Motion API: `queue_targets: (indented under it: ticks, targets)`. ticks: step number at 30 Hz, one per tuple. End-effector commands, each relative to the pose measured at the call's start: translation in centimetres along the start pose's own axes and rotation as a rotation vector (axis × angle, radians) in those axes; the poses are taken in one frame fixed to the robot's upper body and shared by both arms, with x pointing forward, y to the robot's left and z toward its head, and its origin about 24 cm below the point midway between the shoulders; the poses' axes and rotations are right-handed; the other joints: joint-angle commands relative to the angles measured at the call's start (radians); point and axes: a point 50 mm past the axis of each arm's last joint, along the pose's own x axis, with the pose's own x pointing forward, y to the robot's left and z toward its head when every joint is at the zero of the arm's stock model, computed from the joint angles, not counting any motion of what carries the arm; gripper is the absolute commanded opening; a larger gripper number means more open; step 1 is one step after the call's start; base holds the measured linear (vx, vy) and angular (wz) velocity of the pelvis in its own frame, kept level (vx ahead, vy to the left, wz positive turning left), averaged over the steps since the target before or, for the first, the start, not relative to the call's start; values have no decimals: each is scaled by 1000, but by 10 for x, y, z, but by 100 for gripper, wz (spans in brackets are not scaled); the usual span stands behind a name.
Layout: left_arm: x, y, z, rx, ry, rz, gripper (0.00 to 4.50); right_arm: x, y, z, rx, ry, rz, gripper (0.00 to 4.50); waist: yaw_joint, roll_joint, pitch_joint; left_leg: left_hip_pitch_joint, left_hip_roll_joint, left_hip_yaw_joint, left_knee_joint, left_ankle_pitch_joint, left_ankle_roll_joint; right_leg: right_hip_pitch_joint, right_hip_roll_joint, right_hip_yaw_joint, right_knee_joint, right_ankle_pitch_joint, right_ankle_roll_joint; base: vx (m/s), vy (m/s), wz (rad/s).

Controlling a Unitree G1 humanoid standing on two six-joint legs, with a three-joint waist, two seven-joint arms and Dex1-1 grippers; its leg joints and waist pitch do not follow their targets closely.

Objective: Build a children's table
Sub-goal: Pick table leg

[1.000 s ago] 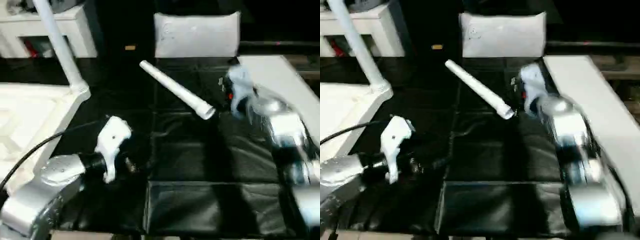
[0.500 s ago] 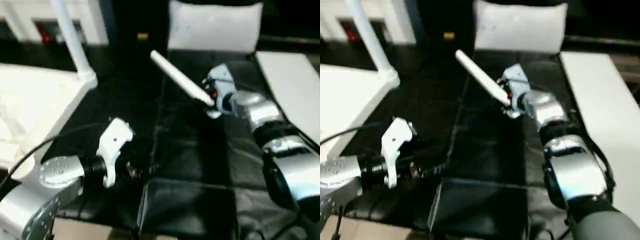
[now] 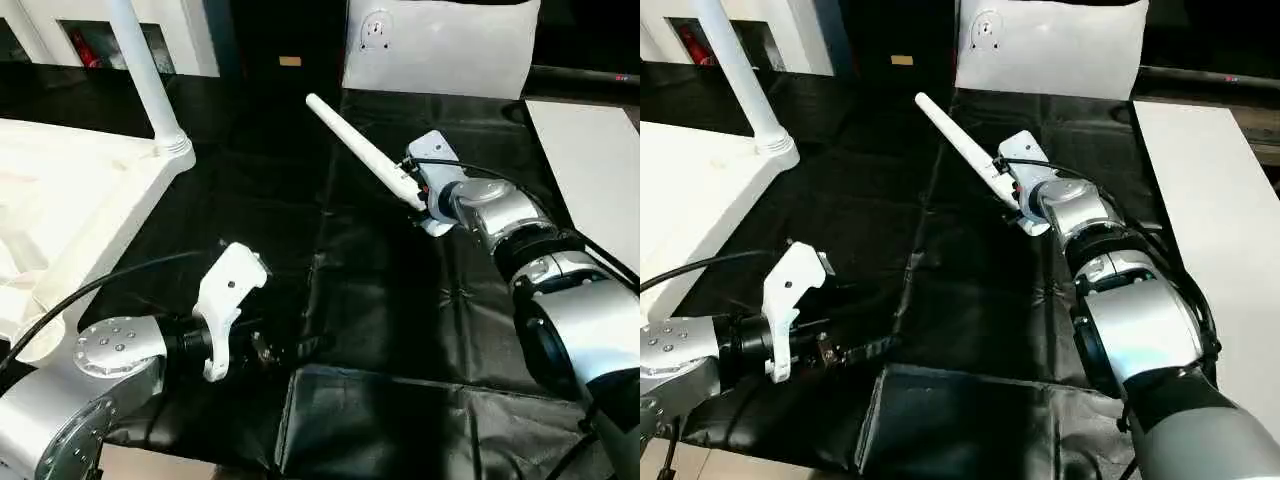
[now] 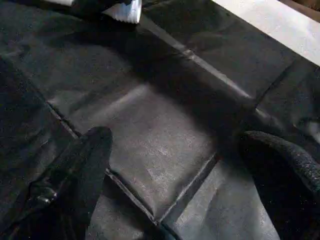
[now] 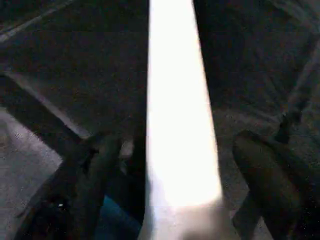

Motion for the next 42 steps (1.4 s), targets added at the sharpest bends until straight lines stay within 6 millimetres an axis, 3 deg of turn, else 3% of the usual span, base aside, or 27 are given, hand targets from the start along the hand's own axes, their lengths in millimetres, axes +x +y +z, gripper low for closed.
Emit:
queue_targets:
  ticks: [1,2,15,23,24,28,37,39,42]
  targets:
    - [-2,-4,2,13,4,-22,450,-2,-4,1,3,23,4,371,0,2,-83,3,42,-4,-63,-160,78,78,-80,66,-85,-310,-204,0,0,0]
    - [-2,-4,3,15,10,-37,450,-4,-5,0,-14,50,33,361,2,7,-84,4,42,-4,-61,-165,76,77,-80,66,-84,-314,-205,0,0,0]
    - [2,3,8,21,-16,-26,450,-14,-11,1,-119,200,165,264,6,7,-95,-1,45,-4,-54,-126,87,85,-79,65,-77,-257,-231,0,0,0]
    - [7,10,12,34,-58,38,450,-16,-13,1,-130,189,180,261,6,5,-101,-1,45,-3,-50,-108,93,87,-80,64,-76,-243,-233,0,0,0]
    - [8,10,12,32,-61,40,450,-16,-14,0,-129,189,184,261,7,11,-101,-1,45,-4,-50,-108,92,87,-79,64,-74,-242,-234,0,0,0]
    - [10,12,12,41,-63,40,450,-17,-15,-2,-116,188,193,261,7,10,-103,-1,45,-4,-48,-110,95,86,-77,63,-74,-229,-239,0,0,0]
    - [15,24,14,23,-150,187,450,-21,-21,5,148,-2,204,261,7,-1,-106,0,44,-2,-44,-121,90,87,-78,63,-80,-276,-216,0,0,0]
    - [15,25,14,12,-159,210,450,-21,-23,7,183,-31,199,261,7,-3,-106,-1,43,-3,-43,-120,85,87,-78,61,-79,-294,-204,0,0,0]
    - [18,34,11,-6,-209,356,450,-26,-24,23,384,-257,212,260,9,-6,-103,-2,40,-1,-45,-110,94,87,-72,60,-88,-310,-155,0,0,0]
